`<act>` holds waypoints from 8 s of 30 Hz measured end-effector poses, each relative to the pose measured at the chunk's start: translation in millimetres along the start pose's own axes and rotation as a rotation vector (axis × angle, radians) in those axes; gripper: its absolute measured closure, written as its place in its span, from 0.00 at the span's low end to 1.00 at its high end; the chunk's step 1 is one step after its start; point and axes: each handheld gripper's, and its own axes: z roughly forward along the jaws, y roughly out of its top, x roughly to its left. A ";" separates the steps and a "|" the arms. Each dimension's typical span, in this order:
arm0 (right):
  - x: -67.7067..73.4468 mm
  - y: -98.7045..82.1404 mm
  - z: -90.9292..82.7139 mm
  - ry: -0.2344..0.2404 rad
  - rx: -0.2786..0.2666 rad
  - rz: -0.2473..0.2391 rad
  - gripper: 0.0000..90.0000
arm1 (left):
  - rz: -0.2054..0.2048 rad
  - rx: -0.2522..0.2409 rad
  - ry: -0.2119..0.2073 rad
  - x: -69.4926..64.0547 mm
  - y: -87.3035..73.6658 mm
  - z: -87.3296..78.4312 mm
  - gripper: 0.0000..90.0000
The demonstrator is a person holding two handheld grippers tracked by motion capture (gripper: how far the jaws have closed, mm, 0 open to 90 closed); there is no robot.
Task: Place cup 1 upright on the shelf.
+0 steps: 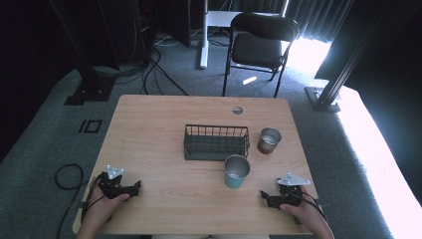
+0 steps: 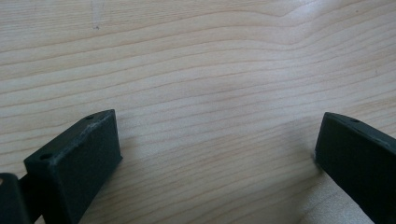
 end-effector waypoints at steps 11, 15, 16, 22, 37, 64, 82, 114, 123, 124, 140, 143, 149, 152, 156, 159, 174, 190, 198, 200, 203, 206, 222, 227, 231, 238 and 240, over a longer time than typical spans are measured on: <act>15.3 11.2 9.5 0.037 0.018 -0.045 0.14 | 0.000 0.000 0.000 0.0 0.0 0.0 0.01; 21.0 15.1 11.9 0.064 0.012 -0.055 0.14 | 0.000 0.000 0.000 0.0 0.0 0.0 0.01; 22.1 16.1 12.5 0.067 0.010 -0.057 0.14 | 0.000 0.000 0.000 0.0 0.0 0.0 0.01; 28.7 20.2 14.9 0.104 -0.004 -0.061 0.15 | 0.000 0.000 0.000 0.0 0.0 0.0 0.01; 41.4 36.1 17.6 0.155 -0.053 -0.086 0.15 | 0.000 0.000 0.000 0.0 0.0 0.0 0.01; 50.9 54.9 20.5 0.215 -0.208 -0.109 0.16 | 0.000 0.000 0.000 0.0 0.0 0.0 0.01; 55.3 64.5 23.0 0.226 -0.272 -0.133 0.14 | 0.000 0.000 0.000 0.1 0.0 0.0 0.01; 60.1 79.5 27.5 0.244 -0.343 -0.132 0.14 | 0.000 0.001 -0.001 0.1 0.0 0.0 0.01; 62.6 85.0 21.3 0.249 -0.351 -0.141 0.14 | 0.000 0.001 0.000 0.1 0.0 0.0 0.01; 62.5 85.9 20.0 0.247 -0.355 -0.136 0.14 | 0.000 0.001 0.000 0.1 0.0 0.0 0.01; 61.9 110.1 7.2 0.260 -0.387 -0.120 0.14 | 0.001 0.000 0.000 0.1 0.0 0.1 0.01; 63.5 118.6 3.8 0.263 -0.400 -0.126 0.14 | 0.001 0.000 0.000 0.1 0.0 0.1 0.01; 63.3 135.1 -2.0 0.256 -0.424 -0.137 0.14 | 0.001 0.000 0.000 0.1 0.0 0.0 0.01; 64.3 143.3 -4.0 0.259 -0.437 -0.140 0.14 | 0.002 0.001 0.000 0.2 0.0 0.0 0.01; 67.2 155.1 -5.3 0.258 -0.454 -0.142 0.14 | 0.001 0.000 0.000 0.1 0.0 0.1 0.01; 69.8 164.9 -4.8 0.256 -0.467 -0.140 0.14 | 0.002 0.000 0.000 0.2 0.0 0.0 0.01; 86.0 212.5 5.2 0.179 -0.522 -0.128 0.14 | 0.002 0.000 0.000 0.1 -0.1 0.1 0.01; 95.9 243.2 46.0 0.027 -0.534 -0.013 0.14 | 0.002 0.001 0.000 0.1 0.0 0.0 0.01; 113.7 248.7 70.3 0.006 -0.536 0.018 0.14 | 0.002 0.001 0.000 0.2 -0.1 0.0 0.01; 118.1 249.7 77.1 0.001 -0.533 0.035 0.14 | 0.002 0.000 0.000 0.2 -0.1 0.0 0.01; 124.6 249.4 87.3 -0.041 -0.525 0.039 0.14 | 0.002 0.000 0.000 0.1 -0.1 0.1 0.01; 127.9 248.2 94.5 -0.061 -0.513 0.048 0.14 | 0.002 0.000 0.001 0.1 -0.1 0.0 0.01; 147.3 234.3 130.8 -0.095 -0.473 0.093 0.14 | 0.001 -0.001 0.000 0.1 -0.1 0.1 0.01; 148.0 232.1 130.6 -0.095 -0.471 0.096 0.14 | 0.001 -0.001 0.000 0.1 -0.1 0.1 0.01; 146.3 229.9 129.9 -0.085 -0.469 0.114 0.14 | 0.001 0.000 0.000 0.1 0.0 0.1 0.01; 146.2 226.7 133.8 -0.082 -0.455 0.097 0.14 | 0.001 -0.001 0.000 0.1 -0.1 0.1 0.01; 145.9 226.1 133.6 -0.079 -0.457 0.100 0.14 | 0.001 0.000 0.000 0.1 -0.1 0.1 0.01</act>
